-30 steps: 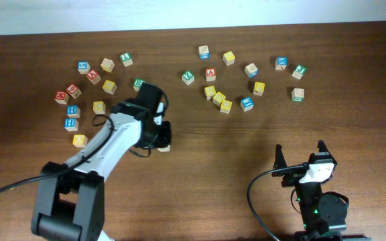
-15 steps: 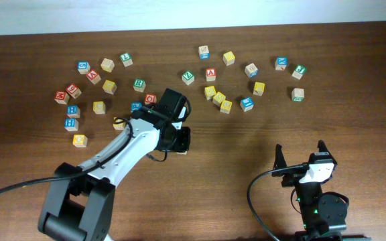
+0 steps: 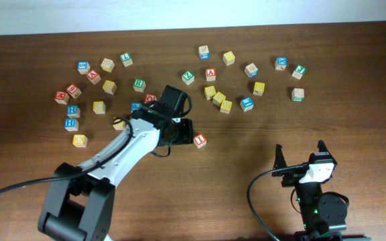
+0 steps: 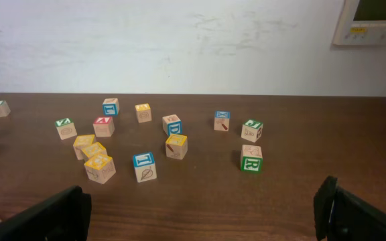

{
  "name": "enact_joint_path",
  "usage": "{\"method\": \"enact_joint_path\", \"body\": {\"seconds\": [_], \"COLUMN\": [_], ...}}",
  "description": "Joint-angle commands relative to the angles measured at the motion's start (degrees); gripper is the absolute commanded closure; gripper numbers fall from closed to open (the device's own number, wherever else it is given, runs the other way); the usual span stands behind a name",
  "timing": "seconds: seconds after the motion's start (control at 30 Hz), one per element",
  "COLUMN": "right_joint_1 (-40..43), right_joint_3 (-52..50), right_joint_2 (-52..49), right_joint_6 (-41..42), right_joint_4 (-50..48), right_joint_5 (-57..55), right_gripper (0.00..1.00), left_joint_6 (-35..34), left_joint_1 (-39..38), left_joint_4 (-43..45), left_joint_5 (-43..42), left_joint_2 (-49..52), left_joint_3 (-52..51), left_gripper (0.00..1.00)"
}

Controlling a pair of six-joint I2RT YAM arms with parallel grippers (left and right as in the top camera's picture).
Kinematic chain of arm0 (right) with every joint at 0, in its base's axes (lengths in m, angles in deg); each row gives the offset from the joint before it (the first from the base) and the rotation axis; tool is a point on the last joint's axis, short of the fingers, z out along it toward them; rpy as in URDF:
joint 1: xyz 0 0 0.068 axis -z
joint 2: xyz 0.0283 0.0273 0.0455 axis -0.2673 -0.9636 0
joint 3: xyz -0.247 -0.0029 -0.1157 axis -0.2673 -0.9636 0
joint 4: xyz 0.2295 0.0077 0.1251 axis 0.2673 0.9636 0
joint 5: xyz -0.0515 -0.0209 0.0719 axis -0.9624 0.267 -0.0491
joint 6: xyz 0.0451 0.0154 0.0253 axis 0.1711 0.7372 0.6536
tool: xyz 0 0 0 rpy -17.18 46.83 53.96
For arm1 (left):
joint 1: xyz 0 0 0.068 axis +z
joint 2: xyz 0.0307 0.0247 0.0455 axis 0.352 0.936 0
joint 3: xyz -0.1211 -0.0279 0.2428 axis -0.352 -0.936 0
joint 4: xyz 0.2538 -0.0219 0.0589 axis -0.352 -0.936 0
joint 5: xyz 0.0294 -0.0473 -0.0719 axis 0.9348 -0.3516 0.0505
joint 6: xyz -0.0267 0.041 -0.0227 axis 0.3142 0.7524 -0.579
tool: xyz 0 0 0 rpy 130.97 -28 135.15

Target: Spell out ICRA

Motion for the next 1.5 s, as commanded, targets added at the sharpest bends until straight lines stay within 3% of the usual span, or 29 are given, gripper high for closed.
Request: {"method": "enact_joint_path", "body": {"seconds": [0.0, 0.07, 0.13, 0.17, 0.5, 0.67, 0.73, 0.83, 1.03, 1.13, 1.47], "right_joint_1": [0.44, 0.42, 0.42, 0.42, 0.42, 0.42, 0.42, 0.42, 0.42, 0.42, 0.42], "right_joint_3": [-0.31, -0.31, -0.31, -0.31, -0.31, -0.31, -0.31, -0.31, -0.31, -0.31, -0.31], "right_joint_2": [0.33, 0.33, 0.33, 0.33, 0.33, 0.33, 0.33, 0.33, 0.33, 0.33, 0.33], "right_joint_6": [-0.04, -0.04, -0.04, -0.04, -0.04, -0.04, -0.04, -0.04, -0.04, -0.04, -0.04], "right_joint_4": [0.39, 0.39, 0.39, 0.39, 0.39, 0.39, 0.39, 0.39, 0.39, 0.39, 0.39], "right_joint_5": [-0.28, -0.28, -0.28, -0.28, -0.28, -0.28, -0.28, -0.28, -0.28, -0.28, -0.28], "right_gripper": [0.02, 0.02, 0.02, 0.02, 0.01, 0.02, 0.02, 0.02, 0.02, 0.02, 0.02], "left_joint_6": [0.63, 6.16, 7.02, 6.99, 7.91, 27.17, 29.11, 39.71, 41.66, 48.19, 46.62], "left_joint_1": [0.11, 0.09, 1.07, 1.66, 7.65, 10.86, 10.82, 9.49, 8.24, 6.75, 6.34], "left_joint_4": [-2.25, -6.47, -9.79, -11.19, -12.28, -12.26, -14.32, -14.49, -8.81, -6.93, -6.34], "left_joint_5": [-2.10, -1.68, 1.53, 4.09, 5.31, -2.16, -2.49, -9.84, -9.44, -9.64, -9.70], "left_joint_2": [-0.44, -4.96, -10.25, -12.09, -15.74, -15.74, -15.74, -15.61, -14.95, -12.85, -8.98], "left_joint_3": [3.28, 7.13, 7.58, 7.58, 7.58, 7.58, 7.34, 4.72, 4.44, 4.39, 4.39], "left_gripper": [0.31, 0.22, 0.18, 0.01, 0.01, 0.01, 0.01, 0.01, 0.01, 0.00, 0.01]}}
